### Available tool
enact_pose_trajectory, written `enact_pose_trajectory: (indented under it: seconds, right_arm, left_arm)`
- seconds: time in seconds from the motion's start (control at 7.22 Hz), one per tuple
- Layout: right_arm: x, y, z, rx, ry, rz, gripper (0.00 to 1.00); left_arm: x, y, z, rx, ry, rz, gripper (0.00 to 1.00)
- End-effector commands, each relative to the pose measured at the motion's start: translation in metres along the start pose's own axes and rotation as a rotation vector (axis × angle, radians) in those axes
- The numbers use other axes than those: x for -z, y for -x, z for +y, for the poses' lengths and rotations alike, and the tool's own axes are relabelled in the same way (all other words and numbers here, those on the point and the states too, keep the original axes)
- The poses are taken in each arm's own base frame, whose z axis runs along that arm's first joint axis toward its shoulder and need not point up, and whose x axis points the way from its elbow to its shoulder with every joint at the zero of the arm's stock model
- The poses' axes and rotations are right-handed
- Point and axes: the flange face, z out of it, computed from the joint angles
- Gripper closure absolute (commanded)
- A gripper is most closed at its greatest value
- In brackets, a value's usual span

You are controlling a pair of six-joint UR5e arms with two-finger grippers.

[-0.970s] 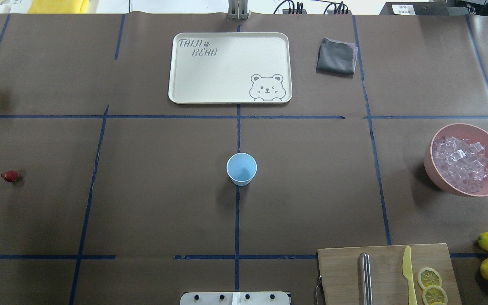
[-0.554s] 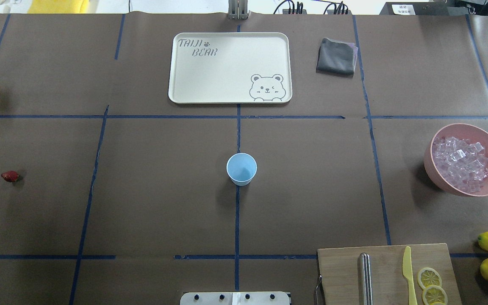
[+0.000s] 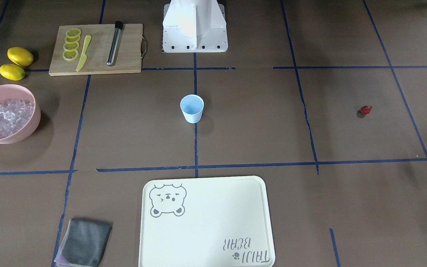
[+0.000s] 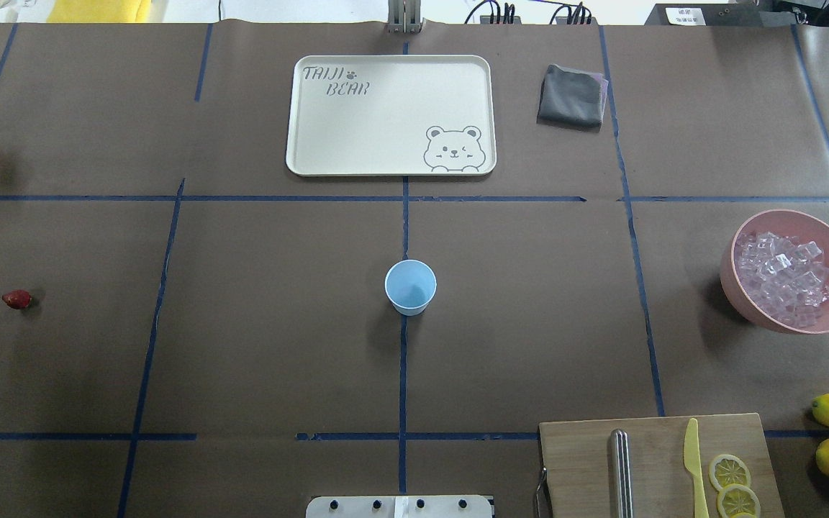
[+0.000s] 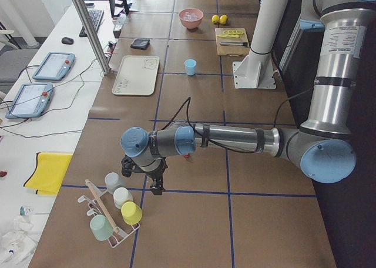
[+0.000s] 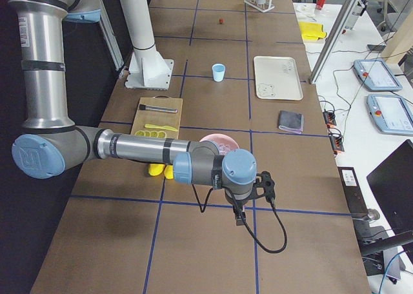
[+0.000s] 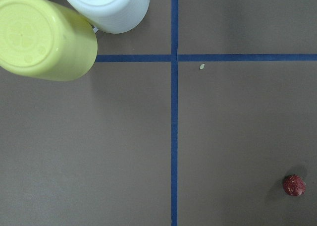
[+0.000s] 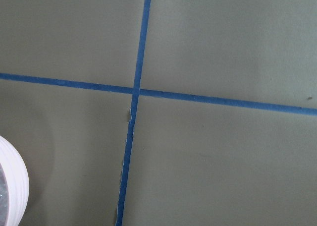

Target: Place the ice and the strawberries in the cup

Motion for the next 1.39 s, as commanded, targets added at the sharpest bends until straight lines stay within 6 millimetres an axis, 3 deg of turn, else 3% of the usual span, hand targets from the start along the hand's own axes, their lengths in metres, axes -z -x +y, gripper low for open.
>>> enact_pose_trajectory:
  seconds: [0.0,0.14,0.28,0.42,0.55,0.69,0.97,1.25]
  right_arm:
    - [-0.001,0.024,-0.007,0.014,0.001,0.005,0.0]
    - [0.004,0.032,-0.011,0.015,-0.016,-0.028,0.0]
    - [-0.002,0.066,-0.032,0.062,-0.015,-0.036,0.01]
    - [-0.008,0.097,-0.04,0.017,-0.002,-0.044,0.01]
    - [-0.004,0.14,-0.049,0.006,-0.021,-0.051,0.01]
    - [-0.003,0.164,-0.053,0.026,-0.028,-0.061,0.01]
    - [-0.02,0.209,-0.053,0.097,0.005,-0.074,0.01]
    - [-0.041,0.231,-0.053,0.12,0.023,-0.016,0.09]
  left_arm:
    - [0.001,-0.002,0.001,-0.001,-0.004,0.0,0.0]
    - [0.001,-0.001,0.002,0.003,-0.003,0.0,0.0]
    - [0.001,-0.001,0.002,0.001,-0.003,0.0,0.0]
    - [0.0,0.0,0.002,0.002,-0.002,0.0,0.0]
    - [0.001,-0.001,0.002,0.003,-0.003,0.001,0.0]
    - [0.001,-0.001,0.002,0.001,-0.003,0.001,0.0]
    - [0.0,-0.001,0.003,0.001,-0.003,0.001,0.0]
    - [0.001,-0.002,0.002,-0.001,-0.003,0.001,0.0]
